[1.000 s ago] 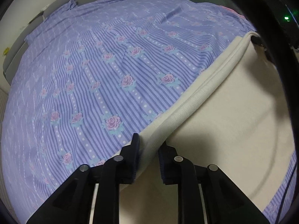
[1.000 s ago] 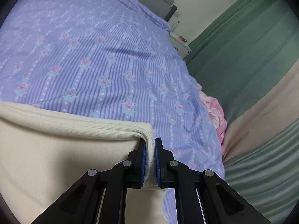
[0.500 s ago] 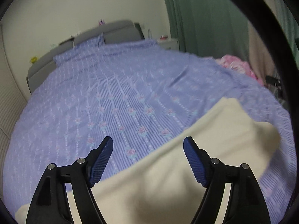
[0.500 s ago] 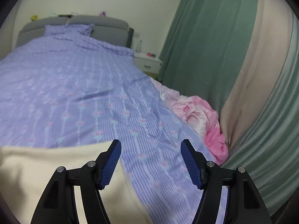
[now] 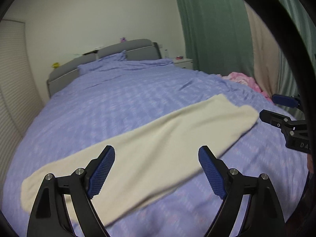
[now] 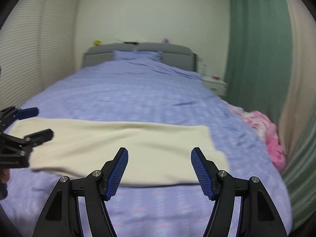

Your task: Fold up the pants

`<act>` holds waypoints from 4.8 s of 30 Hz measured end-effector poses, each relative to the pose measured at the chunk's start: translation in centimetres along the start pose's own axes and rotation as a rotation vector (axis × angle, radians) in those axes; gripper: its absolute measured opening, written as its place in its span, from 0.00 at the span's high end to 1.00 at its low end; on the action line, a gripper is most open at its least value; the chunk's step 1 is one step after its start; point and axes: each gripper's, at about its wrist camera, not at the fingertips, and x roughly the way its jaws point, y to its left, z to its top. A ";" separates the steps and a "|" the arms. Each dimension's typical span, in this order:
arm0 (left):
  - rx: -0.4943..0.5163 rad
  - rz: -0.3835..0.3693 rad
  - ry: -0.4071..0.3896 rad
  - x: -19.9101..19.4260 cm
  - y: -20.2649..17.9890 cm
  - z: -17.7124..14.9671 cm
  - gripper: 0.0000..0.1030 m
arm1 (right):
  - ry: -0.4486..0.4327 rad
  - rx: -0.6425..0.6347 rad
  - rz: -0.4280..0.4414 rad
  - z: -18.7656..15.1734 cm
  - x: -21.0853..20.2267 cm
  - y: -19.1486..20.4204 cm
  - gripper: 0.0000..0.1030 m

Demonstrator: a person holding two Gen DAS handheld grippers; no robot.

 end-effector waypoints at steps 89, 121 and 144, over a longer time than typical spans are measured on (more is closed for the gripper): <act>-0.525 0.457 0.335 9.0 49.6 -18.5 0.74 | 0.181 -0.091 0.369 5.4 16.1 45.5 0.37; -0.507 0.169 0.221 -5.9 22.9 -24.9 0.35 | 0.337 -0.068 0.559 -7.8 12.4 35.5 0.45; -0.562 0.242 0.227 -5.4 24.6 -24.4 0.32 | 0.265 -0.194 0.477 -6.9 14.0 37.2 0.73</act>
